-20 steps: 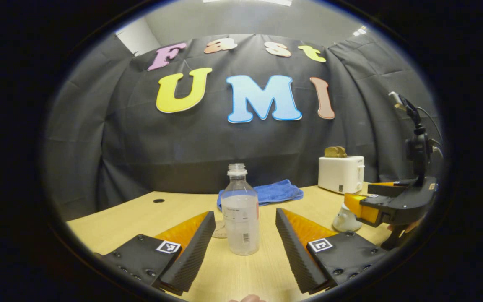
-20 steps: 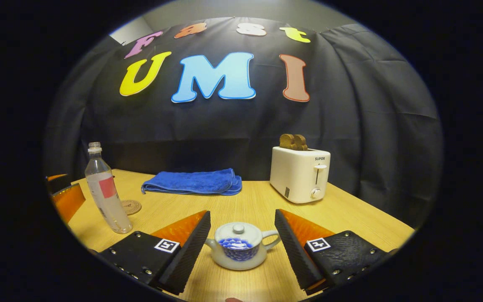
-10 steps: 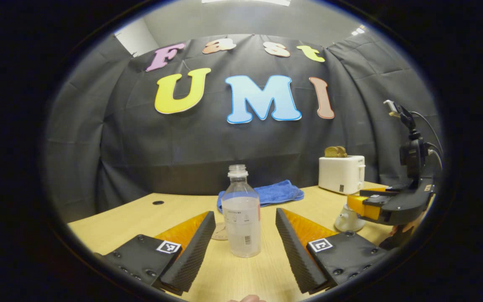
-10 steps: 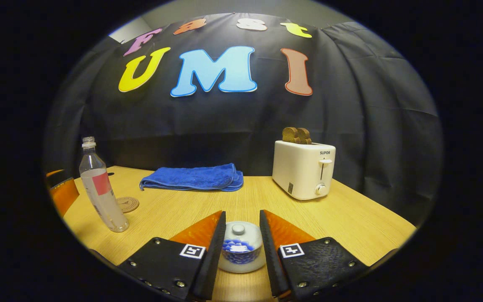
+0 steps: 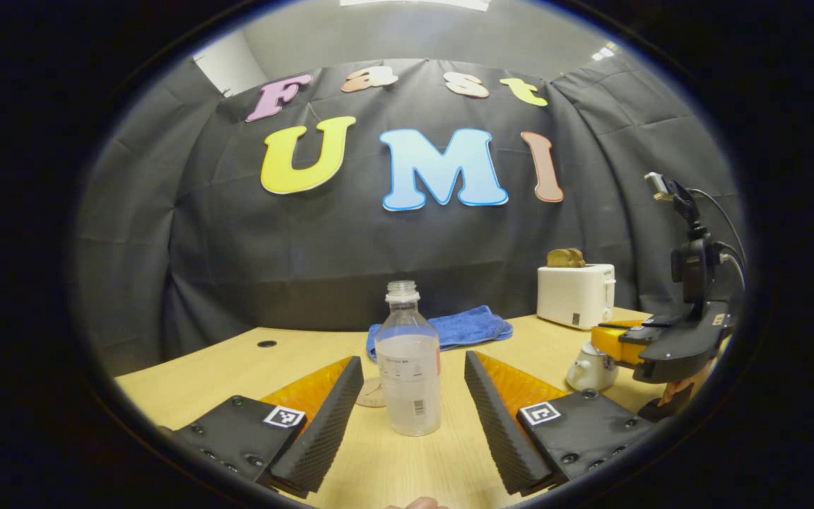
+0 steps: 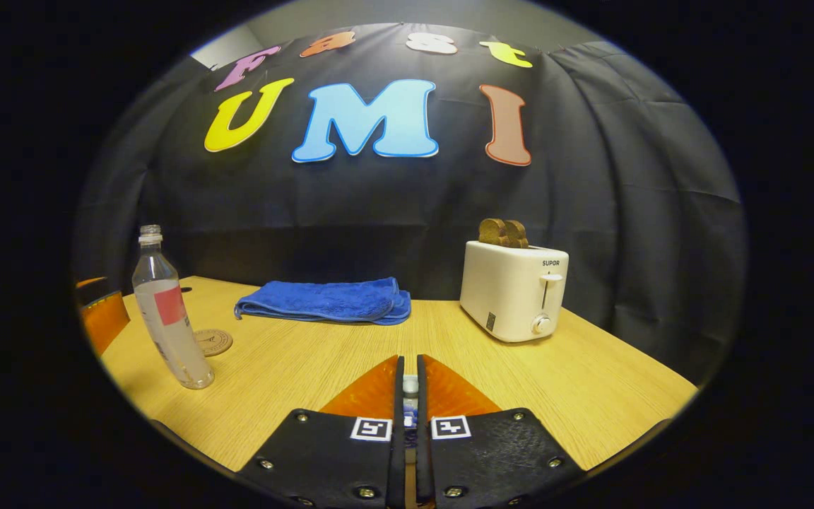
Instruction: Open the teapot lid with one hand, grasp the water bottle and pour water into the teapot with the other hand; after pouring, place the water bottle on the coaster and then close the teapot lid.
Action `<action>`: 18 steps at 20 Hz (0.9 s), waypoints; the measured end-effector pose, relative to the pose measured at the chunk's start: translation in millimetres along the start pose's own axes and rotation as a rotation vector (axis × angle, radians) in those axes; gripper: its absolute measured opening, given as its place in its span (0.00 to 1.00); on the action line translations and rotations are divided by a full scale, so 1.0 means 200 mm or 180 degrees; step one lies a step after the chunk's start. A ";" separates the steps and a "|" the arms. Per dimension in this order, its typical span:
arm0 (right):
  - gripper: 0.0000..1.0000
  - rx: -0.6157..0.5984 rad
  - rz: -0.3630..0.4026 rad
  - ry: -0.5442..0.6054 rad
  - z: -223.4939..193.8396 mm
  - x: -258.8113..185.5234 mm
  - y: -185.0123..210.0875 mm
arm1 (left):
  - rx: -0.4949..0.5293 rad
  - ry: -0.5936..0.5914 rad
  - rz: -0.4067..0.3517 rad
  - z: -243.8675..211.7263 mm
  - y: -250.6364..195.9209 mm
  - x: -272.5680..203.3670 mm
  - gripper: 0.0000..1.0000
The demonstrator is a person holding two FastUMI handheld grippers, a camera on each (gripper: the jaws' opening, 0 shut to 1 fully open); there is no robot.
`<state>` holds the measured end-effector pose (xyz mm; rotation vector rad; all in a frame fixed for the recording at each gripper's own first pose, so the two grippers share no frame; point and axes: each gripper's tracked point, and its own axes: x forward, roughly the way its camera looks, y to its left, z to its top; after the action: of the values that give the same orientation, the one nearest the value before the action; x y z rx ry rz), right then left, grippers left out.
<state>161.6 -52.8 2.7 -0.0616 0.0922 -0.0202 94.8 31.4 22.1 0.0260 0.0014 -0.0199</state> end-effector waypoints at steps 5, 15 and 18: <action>0.06 -0.0036 0.0027 -0.0174 0.08 -0.03 0.01 | -0.0041 -0.0001 0.0003 -0.01 -0.02 0.03 1.00; 0.06 -0.0062 0.0210 -0.0330 0.15 -0.10 0.09 | -0.0110 0.0322 0.0135 -0.18 0.06 0.26 0.99; 0.06 -0.0048 0.0231 -0.0338 0.15 -0.11 0.09 | -0.0190 0.0404 0.0108 -0.22 0.05 0.31 0.99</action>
<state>142.2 -33.0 32.7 -0.0743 -0.0115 0.0563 156.6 42.1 -21.5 -0.0324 0.1285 0.0159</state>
